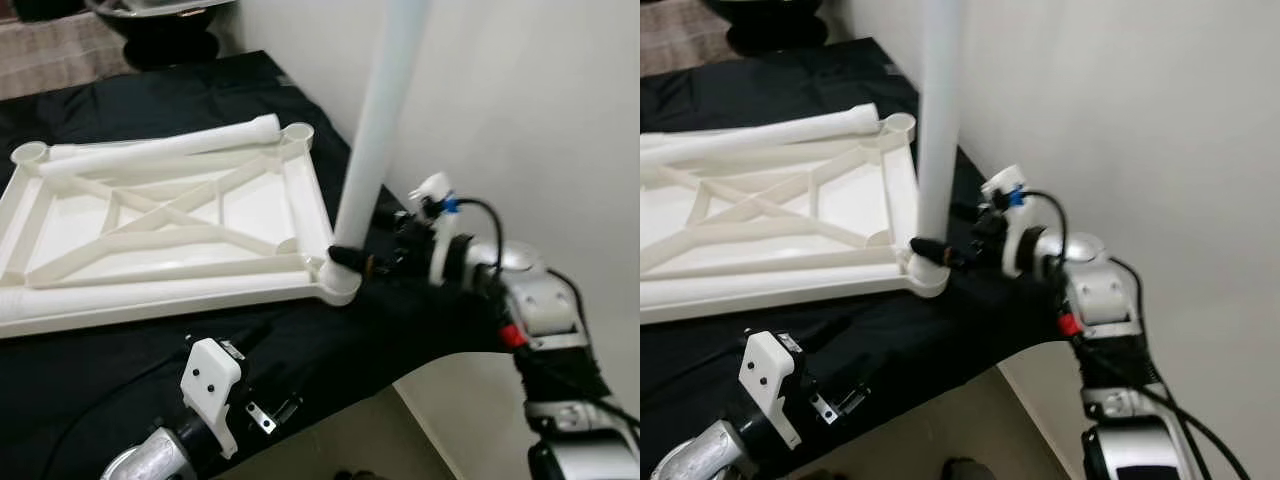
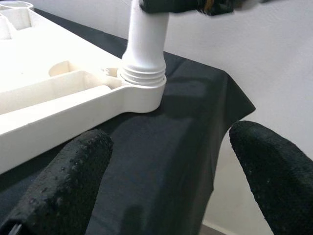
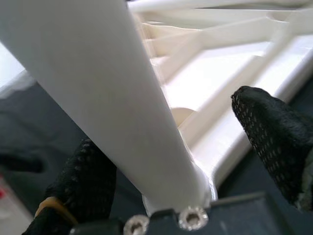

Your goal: Building children table

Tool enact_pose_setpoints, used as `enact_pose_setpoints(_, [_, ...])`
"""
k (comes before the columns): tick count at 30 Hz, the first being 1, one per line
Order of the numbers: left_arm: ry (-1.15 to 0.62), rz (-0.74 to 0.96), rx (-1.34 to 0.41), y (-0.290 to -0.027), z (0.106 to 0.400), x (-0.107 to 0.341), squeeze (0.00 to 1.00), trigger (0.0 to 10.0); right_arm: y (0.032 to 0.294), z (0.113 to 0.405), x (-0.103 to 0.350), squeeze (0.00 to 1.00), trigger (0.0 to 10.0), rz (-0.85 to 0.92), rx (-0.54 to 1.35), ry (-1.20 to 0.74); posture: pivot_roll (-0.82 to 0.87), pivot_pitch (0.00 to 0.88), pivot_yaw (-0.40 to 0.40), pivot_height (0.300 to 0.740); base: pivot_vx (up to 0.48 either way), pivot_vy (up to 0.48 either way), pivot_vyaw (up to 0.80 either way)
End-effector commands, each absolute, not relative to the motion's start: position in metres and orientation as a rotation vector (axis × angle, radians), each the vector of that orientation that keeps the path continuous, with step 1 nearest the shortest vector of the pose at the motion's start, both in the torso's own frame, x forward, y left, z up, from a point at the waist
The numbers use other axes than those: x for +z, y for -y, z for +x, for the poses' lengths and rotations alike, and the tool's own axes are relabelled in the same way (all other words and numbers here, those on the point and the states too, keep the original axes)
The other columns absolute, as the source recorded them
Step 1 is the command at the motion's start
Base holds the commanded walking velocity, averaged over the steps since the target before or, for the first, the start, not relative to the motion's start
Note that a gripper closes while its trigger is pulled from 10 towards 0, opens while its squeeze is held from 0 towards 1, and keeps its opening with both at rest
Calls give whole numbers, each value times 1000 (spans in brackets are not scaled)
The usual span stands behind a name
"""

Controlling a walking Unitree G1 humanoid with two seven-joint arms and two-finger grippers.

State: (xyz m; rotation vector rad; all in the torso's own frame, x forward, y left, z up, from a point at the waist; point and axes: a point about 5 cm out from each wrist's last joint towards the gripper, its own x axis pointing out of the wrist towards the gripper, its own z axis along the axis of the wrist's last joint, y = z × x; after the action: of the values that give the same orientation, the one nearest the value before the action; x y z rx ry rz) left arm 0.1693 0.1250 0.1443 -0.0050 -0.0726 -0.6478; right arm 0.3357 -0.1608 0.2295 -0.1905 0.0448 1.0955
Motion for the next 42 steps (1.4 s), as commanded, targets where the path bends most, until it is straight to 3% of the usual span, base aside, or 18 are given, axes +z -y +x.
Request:
enact_pose_setpoints(1, [60,-10,-660,-124,166,145,0,10000,163,336,237,0,10000,-162,1154,-8,80,250,-62,740,0,0,0])
enact_pose_setpoints(12, [54,-14,-662,-122,161,150,0,10000,158,351,256,0,10000,-107,1325,84,108,269,-62,740,0,0,0])
enact_pose_setpoints(13, [54,-14,-661,-121,161,151,0,10000,156,353,259,0,3412,-100,1352,95,108,269,-62,740,0,0,0])
enact_pose_setpoints(14, [52,-14,-661,-121,160,151,0,10000,155,354,262,0,0,-94,1392,105,120,274,-63,740,0,0,0])
enact_pose_setpoints(22, [44,-13,-659,-122,160,153,0,10000,163,354,270,0,0,-84,1472,131,110,265,-60,740,0,0,0])
enact_pose_setpoints(28, [43,-14,-661,-120,163,151,0,10000,175,356,270,0,0,-165,1338,138,86,244,-77,740,0,0,0])
enact_pose_setpoints(30, [45,-15,-657,-118,166,146,0,10000,193,350,252,0,0,-201,943,67,69,200,-154,740,0,0,0])
enact_pose_setpoints(31, [45,-15,-657,-118,166,146,0,10000,193,350,252,0,0,-201,943,67,69,200,-154,740,0,0,0])
enact_pose_setpoints(32, [46,-11,-651,-118,167,142,0,10000,196,339,229,0,0,-131,451,62,37,160,-201,740,0,0,0])
enact_pose_setpoints(34, [46,-11,-651,-118,167,142,0,10000,196,339,229,0,0,-131,451,62,37,160,-201,740,0,0,0])
enact_pose_setpoints(35, [52,-9,-638,-120,170,139,0,10000,177,298,167,0,0,-89,266,-120,-2,140,-201,740,0,0,0])
enact_pose_setpoints(36, [62,-2,-636,-118,176,137,0,10000,166,270,137,0,0,-75,136,-213,-26,127,-155,740,0,0,0])
enact_pose_setpoints(39, [65,2,-640,-116,182,135,0,10000,158,262,124,0,0,-69,89,-240,-6,97,-161,740,0,0,0])
enact_pose_setpoints(42, [58,7,-650,-115,189,130,0,10000,154,294,140,0,0,-77,103,-151,-5,79,-157,740,0,0,0])
